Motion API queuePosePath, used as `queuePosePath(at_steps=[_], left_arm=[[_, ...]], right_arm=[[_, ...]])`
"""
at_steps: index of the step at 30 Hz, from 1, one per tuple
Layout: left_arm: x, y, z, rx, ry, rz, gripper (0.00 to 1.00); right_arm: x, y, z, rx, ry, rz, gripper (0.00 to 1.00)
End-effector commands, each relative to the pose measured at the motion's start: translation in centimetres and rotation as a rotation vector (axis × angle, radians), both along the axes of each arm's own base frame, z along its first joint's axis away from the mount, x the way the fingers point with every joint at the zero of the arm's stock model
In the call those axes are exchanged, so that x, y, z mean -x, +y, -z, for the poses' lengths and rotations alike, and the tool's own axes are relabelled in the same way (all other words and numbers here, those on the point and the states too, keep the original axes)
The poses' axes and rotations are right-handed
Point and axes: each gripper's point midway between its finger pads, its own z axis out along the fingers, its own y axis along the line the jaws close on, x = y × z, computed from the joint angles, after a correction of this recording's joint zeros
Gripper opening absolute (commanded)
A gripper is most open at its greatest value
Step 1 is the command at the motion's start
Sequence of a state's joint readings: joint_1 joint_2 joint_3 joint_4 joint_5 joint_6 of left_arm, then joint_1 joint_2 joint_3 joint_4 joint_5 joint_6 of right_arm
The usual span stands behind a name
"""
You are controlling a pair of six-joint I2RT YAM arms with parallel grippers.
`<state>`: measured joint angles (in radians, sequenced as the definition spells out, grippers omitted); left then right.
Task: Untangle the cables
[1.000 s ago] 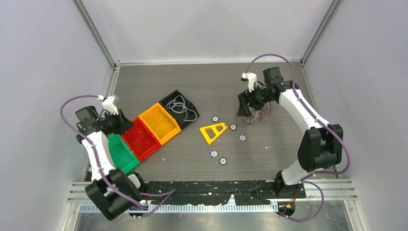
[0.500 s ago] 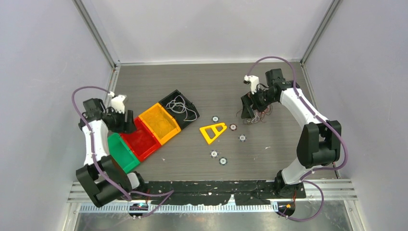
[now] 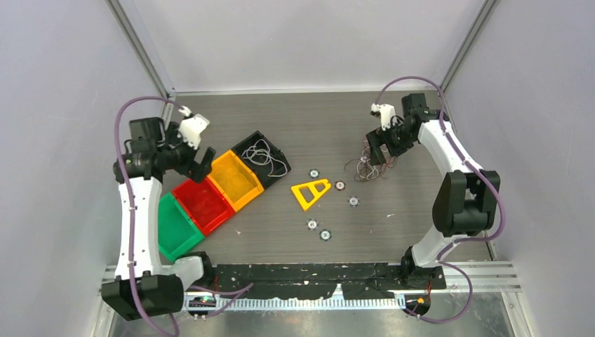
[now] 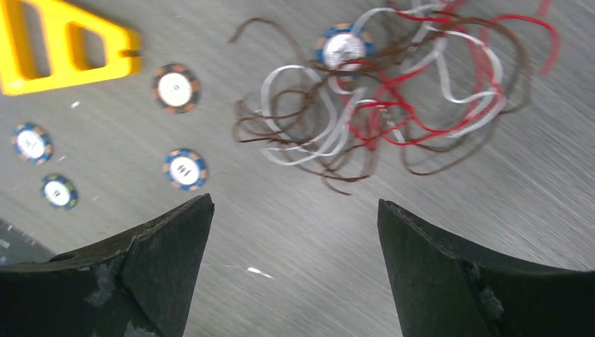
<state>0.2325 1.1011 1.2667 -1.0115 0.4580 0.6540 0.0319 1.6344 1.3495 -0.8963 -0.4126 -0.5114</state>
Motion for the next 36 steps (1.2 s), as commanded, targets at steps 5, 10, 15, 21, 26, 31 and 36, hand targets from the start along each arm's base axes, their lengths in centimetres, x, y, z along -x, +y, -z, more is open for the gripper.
queuePosePath(at_steps=[5,10,15,21,26,31,36], left_arm=[[-3.1,-10.9,-2.7,0.081,-0.095,0.212,1.0],[-3.6,-17.1,-2.3,0.227,-0.037,0.303,0.99],[-2.6,-22.2,-3.6,0.443,-0.005,0.445,0.9],[-2.3,-29.2,-4.6,0.449,-0.093,0.645,0.84],[-2.5,-36.1,-5.0,0.454,-0.093,0.815,0.76],[-2.8,-41.0,-5.7,0.489,-0.144,0.953,0.65],[-3.1,-43.8,-3.3,0.471,-0.135,1.008,0.58]], right_arm=[[-6.1,-3.0,4.0,0.115,0.026,0.187,0.89],[-6.1,-1.3,6.6,0.032,0.143,0.138,0.4],[-1.8,3.7,1.3,-0.246,0.056,-0.105,0.06],[1.1,6.0,-4.7,-0.389,-0.067,-0.193,0.06],[3.0,6.9,-6.2,-0.456,-0.052,-0.239,0.05],[4.4,7.2,-6.8,-0.472,-0.056,-0.293,0.05],[5.4,7.4,-7.4,-0.486,-0.065,-0.329,0.06]])
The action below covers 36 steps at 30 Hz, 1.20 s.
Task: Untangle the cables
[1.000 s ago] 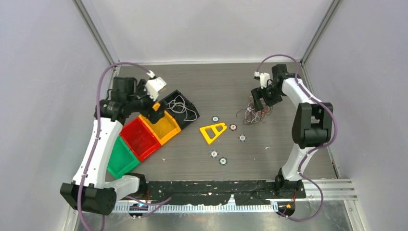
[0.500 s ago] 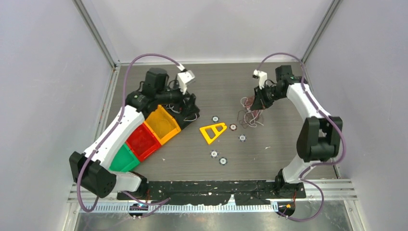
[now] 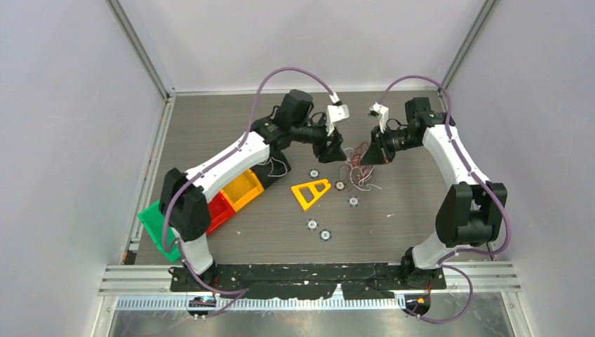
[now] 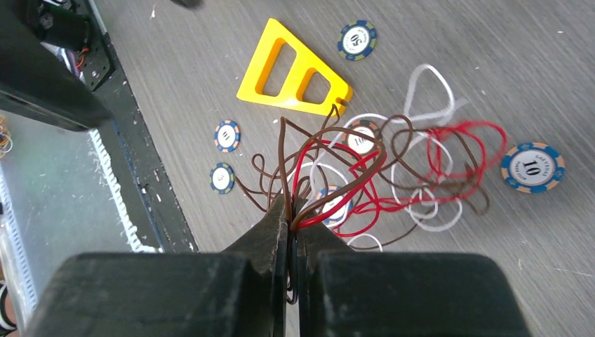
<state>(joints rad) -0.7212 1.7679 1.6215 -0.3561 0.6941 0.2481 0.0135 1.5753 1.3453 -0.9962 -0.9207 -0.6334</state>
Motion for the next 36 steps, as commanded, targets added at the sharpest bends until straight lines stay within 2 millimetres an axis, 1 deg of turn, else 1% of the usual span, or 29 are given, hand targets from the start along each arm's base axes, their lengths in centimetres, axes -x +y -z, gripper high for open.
queuePosePath(at_steps=[1,3,7,9,10,12,15,16,17,18,19,20,21,22,23,24,25,26,27,28,29,30,31,32,33,35,36], left_arm=[[-0.5,-2.8,-1.7,0.081,-0.11,0.078,0.56],[-1.0,-3.6,-1.3,0.084,-0.119,0.079,0.52],[-1.4,-4.8,0.1,0.068,-0.113,0.092,0.5],[-1.6,-5.2,0.6,0.063,-0.103,0.094,0.47],[-1.7,-5.4,0.8,0.061,-0.094,0.09,0.43],[-2.0,-5.6,1.2,0.057,-0.074,0.079,0.32],[-1.6,-6.0,1.2,0.064,-0.036,0.096,0.2],[-1.4,-5.9,1.0,0.067,-0.031,0.1,0.12],[-1.2,-5.9,0.6,0.073,-0.031,0.1,0.02],[-1.0,-5.8,-0.2,0.084,-0.028,0.09,0.0],[-0.7,-5.6,-1.2,0.102,-0.026,0.093,0.0],[-0.2,-5.5,-2.5,0.127,-0.029,0.101,0.0],[0.3,-5.3,-3.7,0.149,-0.031,0.102,0.0],[0.8,-5.1,-5.0,0.172,-0.029,0.1,0.0],[1.1,-4.8,-6.3,0.193,-0.03,0.093,0.0],[1.3,-4.6,-7.5,0.21,-0.028,0.076,0.0],[1.4,-4.3,-8.7,0.228,-0.03,0.055,0.0],[1.4,-4.0,-10.0,0.247,-0.039,0.037,0.0],[1.6,-3.7,-11.4,0.265,-0.05,0.026,0.0],[1.7,-3.3,-12.9,0.287,-0.064,0.006,0.0],[1.7,-2.9,-14.3,0.306,-0.076,-0.013,0.0],[1.7,-2.6,-15.5,0.32,-0.09,-0.025,0.0],[2.0,-2.2,-17.4,0.346,-0.092,-0.034,0.0],[2.2,-1.8,-18.7,0.363,-0.093,-0.042,0.0],[2.5,-1.3,-20.2,0.382,-0.099,-0.047,0.0],[2.9,0.0,-23.3,0.419,-0.136,-0.063,0.0],[3.0,0.7,-25.0,0.44,-0.158,-0.083,0.0]], right_arm=[[1.9,0.9,-2.1,-0.055,-0.043,-0.071,0.06],[2.4,1.0,-2.1,-0.059,-0.038,-0.085,0.06],[2.9,0.9,-2.2,-0.056,-0.037,-0.106,0.05],[3.1,0.9,-2.2,-0.054,-0.041,-0.113,0.05],[3.1,0.9,-2.3,-0.054,-0.044,-0.115,0.05],[3.2,0.9,-2.3,-0.054,-0.045,-0.116,0.05],[3.0,0.8,-2.3,-0.052,-0.049,-0.113,0.06],[2.8,0.8,-2.2,-0.051,-0.055,-0.11,0.06],[2.6,0.7,-2.1,-0.04,-0.049,-0.096,0.09],[1.7,0.6,-1.8,-0.029,-0.072,-0.078,0.12],[1.3,0.2,-1.0,0.002,-0.04,-0.032,0.16],[0.0,-0.1,-0.7,0.019,-0.077,-0.006,0.18],[-0.4,-0.6,0.0,0.046,-0.055,0.039,0.23],[-1.6,-0.7,0.1,0.054,-0.088,0.063,0.26],[-2.0,-1.0,0.6,0.069,-0.065,0.112,0.32],[-3.1,-1.1,0.6,0.07,-0.096,0.136,0.36],[-3.4,-1.3,1.2,0.076,-0.072,0.177,0.39],[-4.5,-1.5,1.3,0.08,-0.086,0.219,0.41],[-4.8,-1.6,2.1,0.088,-0.076,0.237,0.41],[-5.8,-1.9,2.3,0.1,-0.09,0.271,0.41],[-6.3,-1.9,3.1,0.105,-0.086,0.279,0.41],[-6.6,-2.1,3.6,0.119,-0.073,0.298,0.41],[-6.9,-2.1,4.7,0.129,-0.052,0.302,0.41],[-7.1,-2.3,5.3,0.143,-0.041,0.312,0.41],[-7.3,-2.3,6.4,0.159,-0.019,0.314,0.41],[-7.6,-2.7,8.3,0.199,0.016,0.327,0.41],[-7.8,-3.1,8.8,0.221,0.022,0.333,0.41]])
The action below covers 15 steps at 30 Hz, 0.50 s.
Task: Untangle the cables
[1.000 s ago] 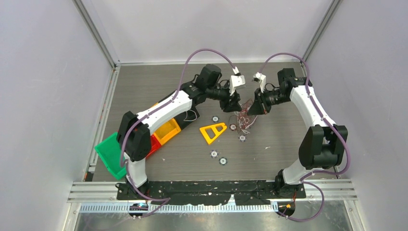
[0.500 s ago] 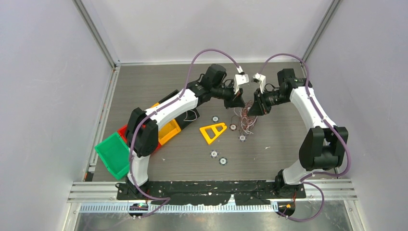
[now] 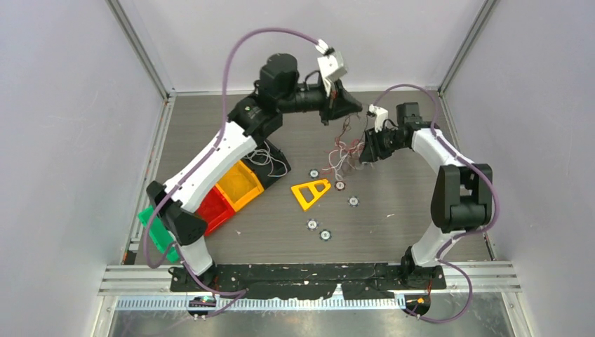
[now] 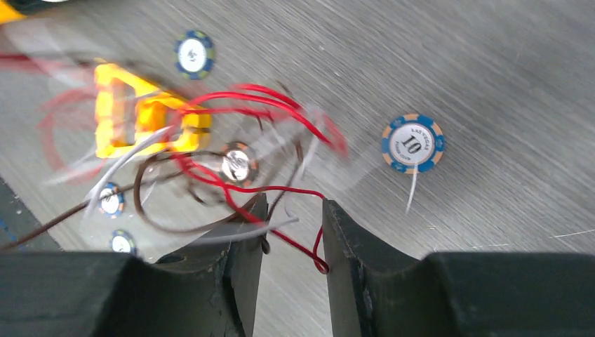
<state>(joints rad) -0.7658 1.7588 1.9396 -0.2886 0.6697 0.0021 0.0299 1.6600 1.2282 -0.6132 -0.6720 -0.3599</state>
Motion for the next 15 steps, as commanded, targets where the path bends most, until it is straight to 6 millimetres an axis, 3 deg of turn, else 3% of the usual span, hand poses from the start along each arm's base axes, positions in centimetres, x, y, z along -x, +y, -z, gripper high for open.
queuePosePath(at_steps=[1,4,7,9,10,11,15], left_arm=[[1.9,4.0,-11.0,0.172,-0.113,-0.073,0.0],[1.8,5.8,-14.1,0.201,-0.152,-0.126,0.0],[0.8,6.5,-13.8,0.178,-0.142,-0.177,0.0],[0.1,6.7,-12.9,0.165,-0.123,-0.209,0.0],[-0.4,6.5,-12.2,0.161,-0.111,-0.223,0.0],[-0.7,6.4,-11.5,0.157,-0.099,-0.229,0.0],[-2.0,5.4,-9.5,0.151,-0.026,-0.248,0.0]], right_arm=[[-2.0,-1.2,3.8,0.091,0.047,0.074,0.4],[-2.1,-1.7,5.3,0.125,0.09,0.074,0.4],[-1.4,-0.9,3.7,0.048,0.074,0.028,0.5],[-1.0,-0.5,0.9,-0.001,0.005,0.005,0.62],[-0.7,-1.3,-1.1,-0.018,-0.046,0.025,0.66],[-0.5,-1.2,-2.5,-0.05,-0.079,0.022,0.76],[2.0,-0.4,-10.5,-0.142,-0.27,-0.005,1.0]])
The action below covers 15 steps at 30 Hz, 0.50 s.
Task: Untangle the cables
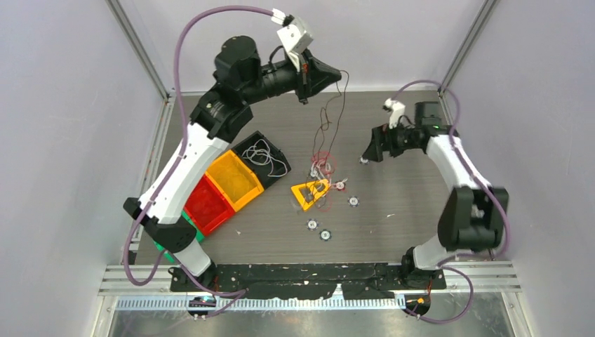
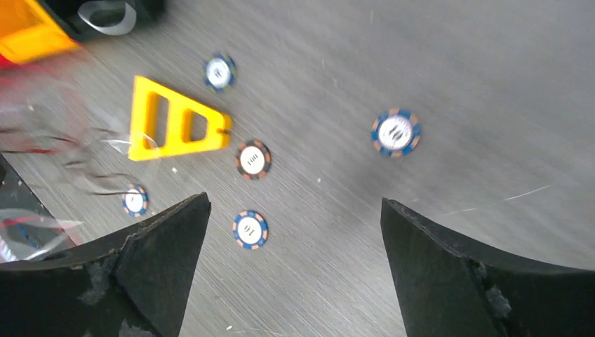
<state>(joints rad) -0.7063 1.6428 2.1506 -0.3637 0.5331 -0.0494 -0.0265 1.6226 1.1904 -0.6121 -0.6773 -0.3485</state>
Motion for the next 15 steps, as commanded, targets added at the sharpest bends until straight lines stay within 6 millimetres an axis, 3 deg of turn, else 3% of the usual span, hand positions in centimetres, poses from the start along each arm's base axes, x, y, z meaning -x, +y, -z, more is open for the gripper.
queuePosePath(at_steps=[1,5,8,10,15], left_arm=[[-2.7,-1.4,3.6,-0.017,0.135,-0.052,0.0],[-3.7,-2.0,5.0,-0.011,0.2,-0.071,0.0],[-3.5,-2.5,5.4,-0.003,0.235,-0.052,0.0],[-3.5,-2.7,5.5,0.003,0.249,-0.04,0.0],[-3.2,-3.5,5.3,0.035,0.28,0.006,0.0]], right_arm=[[2.3,1.9,-12.7,-0.142,-0.354,-0.074,0.98],[4.7,3.9,-18.7,-0.29,-0.52,-0.103,0.95],[5.9,6.0,-21.2,-0.377,-0.549,-0.116,0.95],[5.8,7.5,-21.7,-0.396,-0.54,-0.131,0.95],[2.3,9.9,-23.5,-0.418,-0.579,-0.069,0.96]])
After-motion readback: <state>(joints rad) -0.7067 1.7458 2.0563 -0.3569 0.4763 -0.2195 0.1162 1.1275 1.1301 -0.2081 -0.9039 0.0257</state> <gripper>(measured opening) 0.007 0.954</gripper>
